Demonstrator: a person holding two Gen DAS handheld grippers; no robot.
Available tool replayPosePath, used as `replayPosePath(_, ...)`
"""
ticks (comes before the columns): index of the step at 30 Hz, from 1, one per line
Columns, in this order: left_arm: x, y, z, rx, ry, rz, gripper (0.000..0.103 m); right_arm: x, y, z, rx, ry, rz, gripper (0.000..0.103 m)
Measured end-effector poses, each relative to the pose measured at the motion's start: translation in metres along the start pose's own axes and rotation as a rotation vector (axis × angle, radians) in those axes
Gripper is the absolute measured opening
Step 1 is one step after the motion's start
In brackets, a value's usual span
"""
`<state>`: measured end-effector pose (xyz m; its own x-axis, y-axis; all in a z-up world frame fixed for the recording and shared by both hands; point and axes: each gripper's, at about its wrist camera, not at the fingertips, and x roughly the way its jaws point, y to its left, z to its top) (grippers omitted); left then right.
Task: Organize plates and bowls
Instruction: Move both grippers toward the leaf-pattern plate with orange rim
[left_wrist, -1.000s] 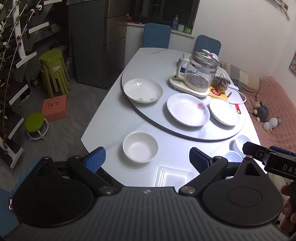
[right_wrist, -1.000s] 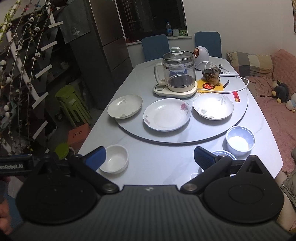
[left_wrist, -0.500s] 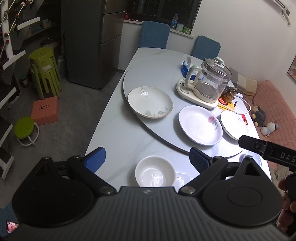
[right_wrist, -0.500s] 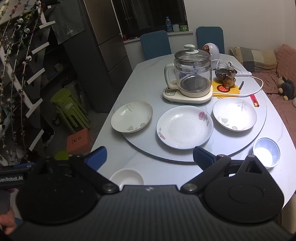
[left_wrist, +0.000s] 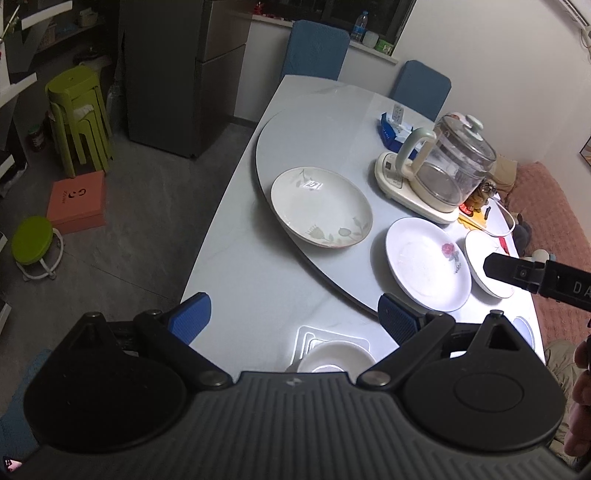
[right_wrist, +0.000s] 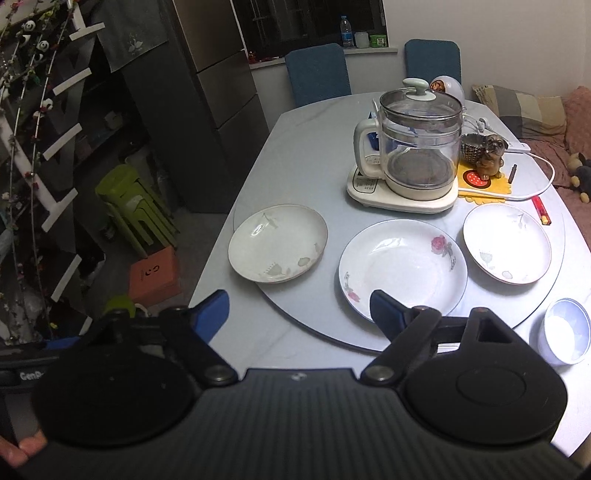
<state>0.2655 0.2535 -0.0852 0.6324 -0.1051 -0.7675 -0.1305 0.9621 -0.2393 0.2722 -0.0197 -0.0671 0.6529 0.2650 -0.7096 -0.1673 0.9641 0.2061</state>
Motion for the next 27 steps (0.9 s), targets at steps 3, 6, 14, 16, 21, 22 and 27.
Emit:
replayPosePath(3, 0.018, 0.008, 0.010, -0.003, 0.007, -0.001, 0.098, 0.020, 0.004, 0.008, -0.009, 0.018, 0.004, 0.079)
replayPosePath(6, 0.037, 0.015, 0.022, -0.010, 0.018, 0.000, 0.098, 0.042, 0.004, 0.016, 0.004, 0.036, 0.018, 0.078)
replayPosePath(14, 0.099, 0.020, 0.049, -0.053, 0.073, -0.020, 0.098, 0.101, -0.004, 0.038, -0.015, 0.069, 0.021, 0.079)
replayPosePath(16, 0.115, 0.019, 0.054, -0.048, 0.084, -0.022, 0.098, 0.114, -0.007, 0.043, -0.021, 0.075, 0.025, 0.079)
replayPosePath(21, 0.153, 0.016, 0.071, -0.052, 0.119, -0.021, 0.098, 0.146, -0.016, 0.057, -0.020, 0.101, 0.027, 0.078)
replayPosePath(22, 0.161, 0.015, 0.074, -0.049, 0.125, -0.019, 0.098, 0.152, -0.017, 0.060, -0.022, 0.105, 0.027, 0.078)
replayPosePath(27, 0.197, 0.013, 0.091, -0.047, 0.144, -0.005, 0.097, 0.185, -0.023, 0.072, -0.031, 0.140, 0.045, 0.075)
